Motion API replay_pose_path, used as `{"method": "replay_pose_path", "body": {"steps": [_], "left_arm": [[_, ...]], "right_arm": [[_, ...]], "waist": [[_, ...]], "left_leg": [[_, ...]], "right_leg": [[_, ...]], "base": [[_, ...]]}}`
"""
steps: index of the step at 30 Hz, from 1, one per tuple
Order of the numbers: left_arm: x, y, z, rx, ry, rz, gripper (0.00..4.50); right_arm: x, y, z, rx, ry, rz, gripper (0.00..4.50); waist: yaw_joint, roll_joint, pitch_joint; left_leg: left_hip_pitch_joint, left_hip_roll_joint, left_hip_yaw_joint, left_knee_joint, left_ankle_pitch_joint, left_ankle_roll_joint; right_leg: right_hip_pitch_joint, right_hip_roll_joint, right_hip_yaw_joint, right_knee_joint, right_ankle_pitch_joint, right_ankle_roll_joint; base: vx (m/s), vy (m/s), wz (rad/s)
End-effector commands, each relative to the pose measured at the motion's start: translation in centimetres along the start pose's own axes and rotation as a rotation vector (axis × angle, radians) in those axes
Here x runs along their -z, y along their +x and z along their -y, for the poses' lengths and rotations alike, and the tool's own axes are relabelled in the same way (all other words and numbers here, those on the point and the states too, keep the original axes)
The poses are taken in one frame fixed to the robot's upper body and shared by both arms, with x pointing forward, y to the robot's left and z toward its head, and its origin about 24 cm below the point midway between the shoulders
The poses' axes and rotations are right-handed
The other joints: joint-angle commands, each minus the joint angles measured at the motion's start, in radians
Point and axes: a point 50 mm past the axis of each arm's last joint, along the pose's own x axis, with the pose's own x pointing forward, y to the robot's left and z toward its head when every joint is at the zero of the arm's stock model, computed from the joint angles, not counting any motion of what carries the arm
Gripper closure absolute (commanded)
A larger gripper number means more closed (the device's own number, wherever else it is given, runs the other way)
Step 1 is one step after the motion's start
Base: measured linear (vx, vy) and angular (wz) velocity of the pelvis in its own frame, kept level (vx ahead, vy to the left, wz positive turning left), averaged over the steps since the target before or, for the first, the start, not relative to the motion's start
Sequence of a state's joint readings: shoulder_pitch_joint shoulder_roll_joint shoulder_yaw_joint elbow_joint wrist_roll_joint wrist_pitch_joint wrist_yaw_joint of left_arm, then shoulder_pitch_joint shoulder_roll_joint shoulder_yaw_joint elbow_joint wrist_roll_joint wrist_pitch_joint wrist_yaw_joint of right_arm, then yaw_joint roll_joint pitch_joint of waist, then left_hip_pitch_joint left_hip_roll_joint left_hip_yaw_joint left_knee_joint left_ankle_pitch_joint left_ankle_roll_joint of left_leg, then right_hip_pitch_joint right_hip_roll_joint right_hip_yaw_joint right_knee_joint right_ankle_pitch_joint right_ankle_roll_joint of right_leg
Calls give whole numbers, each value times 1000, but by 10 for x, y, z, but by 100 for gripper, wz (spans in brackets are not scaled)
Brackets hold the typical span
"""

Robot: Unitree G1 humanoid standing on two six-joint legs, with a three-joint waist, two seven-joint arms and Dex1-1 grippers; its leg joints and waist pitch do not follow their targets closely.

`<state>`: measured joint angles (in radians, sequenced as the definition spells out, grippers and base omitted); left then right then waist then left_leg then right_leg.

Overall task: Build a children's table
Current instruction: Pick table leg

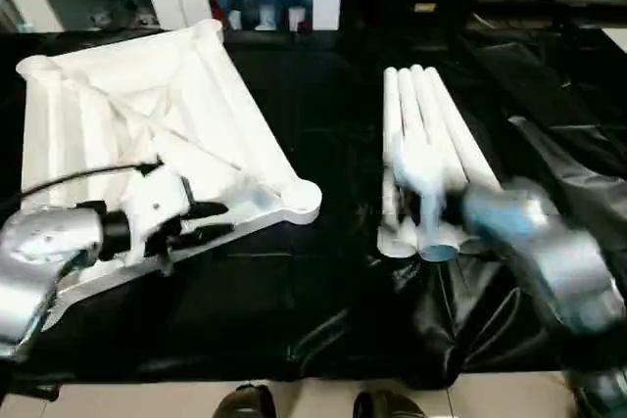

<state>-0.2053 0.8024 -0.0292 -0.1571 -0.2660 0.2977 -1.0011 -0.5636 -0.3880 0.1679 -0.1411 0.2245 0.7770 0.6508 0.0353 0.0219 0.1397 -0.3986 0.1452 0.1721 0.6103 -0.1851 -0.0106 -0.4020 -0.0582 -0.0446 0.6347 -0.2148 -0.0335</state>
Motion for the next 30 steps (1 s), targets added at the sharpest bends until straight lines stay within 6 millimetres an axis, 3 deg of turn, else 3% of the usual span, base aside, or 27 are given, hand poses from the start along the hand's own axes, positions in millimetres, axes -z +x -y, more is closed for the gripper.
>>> {"method": "replay_pose_path", "body": {"steps": [1,3,8,9,10,11,15,18,30], "left_arm": [[-1,0,3,3,-4,-3,314],[-1,4,4,-11,2,-8,314],[-5,24,5,-103,-22,22,314],[-5,25,5,-106,-24,23,314],[-9,30,7,-115,-56,45,314],[-11,31,8,-112,-63,53,314],[-21,37,21,-43,-83,99,314],[-22,37,24,-29,-79,93,314],[-29,34,31,13,-76,70,314]], "right_arm": [[6,3,13,126,121,-66,16],[2,8,13,136,120,-79,16],[-3,23,22,280,130,-185,16],[-3,23,23,286,131,-193,16],[-1,23,28,347,156,-255,16],[-1,23,29,363,168,-270,16],[7,21,34,414,307,-360,16],[11,22,35,425,342,-379,16],[23,32,25,356,490,-440,16]], "waist": [[0,4,-75],[1,3,-78],[-6,-3,-85],[-1,-2,-85],[-2,-9,-85],[-1,-6,-85],[0,-15,-86],[-1,-15,-85],[1,-19,-82]], "left_leg": [[36,77,-28,-76,-85,39],[38,78,-26,-78,-77,15],[33,75,-24,-76,-26,1],[33,73,-23,-74,-27,2],[32,74,-21,-74,-27,2],[32,71,-22,-74,-21,-1],[30,74,-22,-73,-24,-12],[31,73,-20,-74,-36,-20],[33,71,-20,-78,-99,-54]], "right_leg": [[41,-88,57,-64,-74,-274],[40,-85,57,-60,-49,-257],[46,-86,58,-51,28,-258],[47,-88,60,-54,28,-255],[48,-87,60,-53,28,-253],[49,-86,60,-54,24,-253],[52,-89,61,-53,12,-247],[50,-86,61,-55,-1,-235],[45,-86,63,-65,-124,-202]], "base": [[0,0,0],[0,0,0],[0,0,0],[0,0,0],[0,0,0],[0,0,0],[0,0,0],[0,0,0],[0,0,0]]}}
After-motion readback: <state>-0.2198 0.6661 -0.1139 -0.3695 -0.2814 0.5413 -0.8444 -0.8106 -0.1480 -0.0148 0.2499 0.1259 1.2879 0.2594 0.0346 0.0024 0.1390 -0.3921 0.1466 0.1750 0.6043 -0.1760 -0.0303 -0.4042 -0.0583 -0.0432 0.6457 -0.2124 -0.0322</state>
